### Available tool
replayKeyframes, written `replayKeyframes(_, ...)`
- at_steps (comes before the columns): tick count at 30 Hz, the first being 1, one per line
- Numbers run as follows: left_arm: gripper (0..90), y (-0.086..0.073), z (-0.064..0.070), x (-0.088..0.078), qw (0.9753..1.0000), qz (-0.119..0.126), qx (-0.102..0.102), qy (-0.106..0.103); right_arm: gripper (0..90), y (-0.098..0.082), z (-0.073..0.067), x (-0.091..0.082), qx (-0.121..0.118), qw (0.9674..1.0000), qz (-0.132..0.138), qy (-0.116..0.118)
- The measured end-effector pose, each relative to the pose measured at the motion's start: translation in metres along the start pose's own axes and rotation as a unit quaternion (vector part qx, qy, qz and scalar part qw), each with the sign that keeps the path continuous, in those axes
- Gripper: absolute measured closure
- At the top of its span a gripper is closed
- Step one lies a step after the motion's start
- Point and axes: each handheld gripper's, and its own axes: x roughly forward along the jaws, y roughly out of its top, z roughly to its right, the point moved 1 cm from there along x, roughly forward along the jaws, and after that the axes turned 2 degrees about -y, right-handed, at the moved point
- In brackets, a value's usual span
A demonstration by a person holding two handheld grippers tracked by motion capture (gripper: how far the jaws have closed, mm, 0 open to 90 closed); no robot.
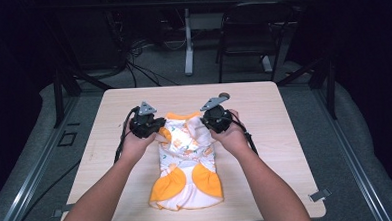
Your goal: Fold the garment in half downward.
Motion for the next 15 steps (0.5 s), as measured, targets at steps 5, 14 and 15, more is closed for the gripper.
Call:
replayKeyframes(5,84.5,0.010,-0.002,-0.008,0.9997,0.022,0.001,0.004,87.1,0.007,0.002,-0.008,-0.001,0.9998,0.016,-0.008)
replayKeyframes(14,84.4,-0.004,0.010,-0.018,0.9994,0.030,0.008,-0.016,87.1,-0.003,-0.008,-0.025,-0.023,0.9993,0.029,0.007)
replayKeyframes(15,84.4,-0.004,0.010,-0.018,0.9994,0.030,0.008,-0.016,87.1,-0.003,-0.008,-0.025,-0.023,0.9993,0.029,0.007)
